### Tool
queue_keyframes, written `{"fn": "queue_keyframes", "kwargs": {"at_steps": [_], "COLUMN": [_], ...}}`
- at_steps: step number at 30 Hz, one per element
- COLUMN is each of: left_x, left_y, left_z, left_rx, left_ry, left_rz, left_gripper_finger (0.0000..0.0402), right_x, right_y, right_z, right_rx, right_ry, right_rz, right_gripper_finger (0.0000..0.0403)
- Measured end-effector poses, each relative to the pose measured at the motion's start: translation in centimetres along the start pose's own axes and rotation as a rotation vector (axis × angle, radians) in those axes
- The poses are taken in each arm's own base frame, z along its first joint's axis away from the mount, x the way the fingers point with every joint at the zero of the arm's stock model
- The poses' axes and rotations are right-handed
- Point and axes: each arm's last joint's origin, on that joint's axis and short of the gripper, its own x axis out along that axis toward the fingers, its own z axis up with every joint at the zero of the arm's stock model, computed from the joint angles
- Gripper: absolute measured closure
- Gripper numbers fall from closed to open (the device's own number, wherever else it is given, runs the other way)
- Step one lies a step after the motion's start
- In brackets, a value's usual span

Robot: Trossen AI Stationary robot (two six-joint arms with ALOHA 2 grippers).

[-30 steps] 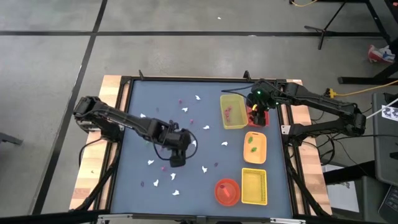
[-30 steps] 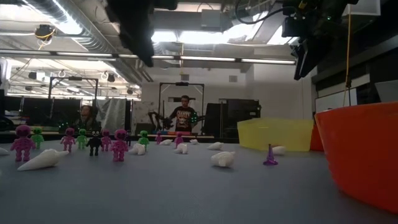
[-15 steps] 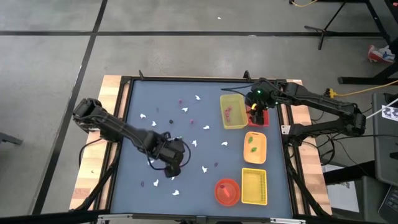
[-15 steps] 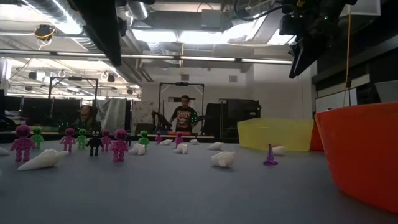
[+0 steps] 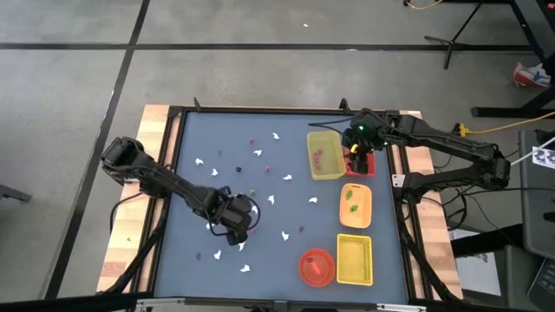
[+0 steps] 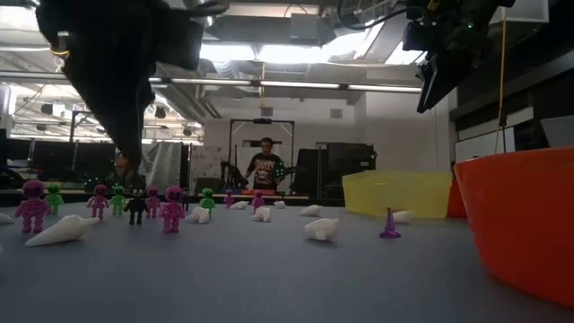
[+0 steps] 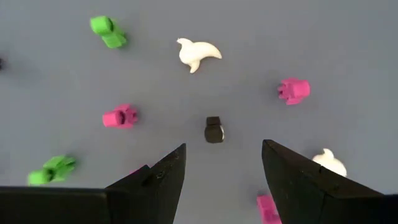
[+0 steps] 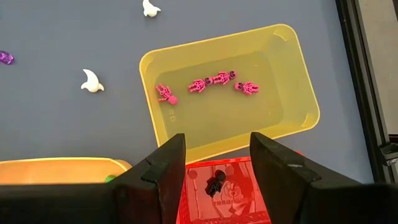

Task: Sort Halloween decoration
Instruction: Put the black skeleton toy into the red box

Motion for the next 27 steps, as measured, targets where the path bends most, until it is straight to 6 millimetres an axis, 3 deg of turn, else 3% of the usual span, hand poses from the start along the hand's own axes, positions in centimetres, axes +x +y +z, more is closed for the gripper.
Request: {"fn": "queue_keyframes", "kwargs": {"at_steps": [10, 27], "left_x": [2.9, 4.1], "left_y": [0.9, 1.5], "left_z": [-1.7, -2.2], "left_rx": [-0.031, -0.054], "left_ry": [-0.039, -0.109], "left_rz": [-0.034, -0.028], "left_gripper_finger": [0.0207, 0.021], "right_x": [0.0, 0.0], "right_y": [0.0, 0.0], "right_z": [0.0, 0.0], "right_rx": [0.0, 0.0], "right_ry": [0.0, 0.0], "right_rz": [0.0, 0.0], "right_gripper_finger": [0.0223, 0.0223]}}
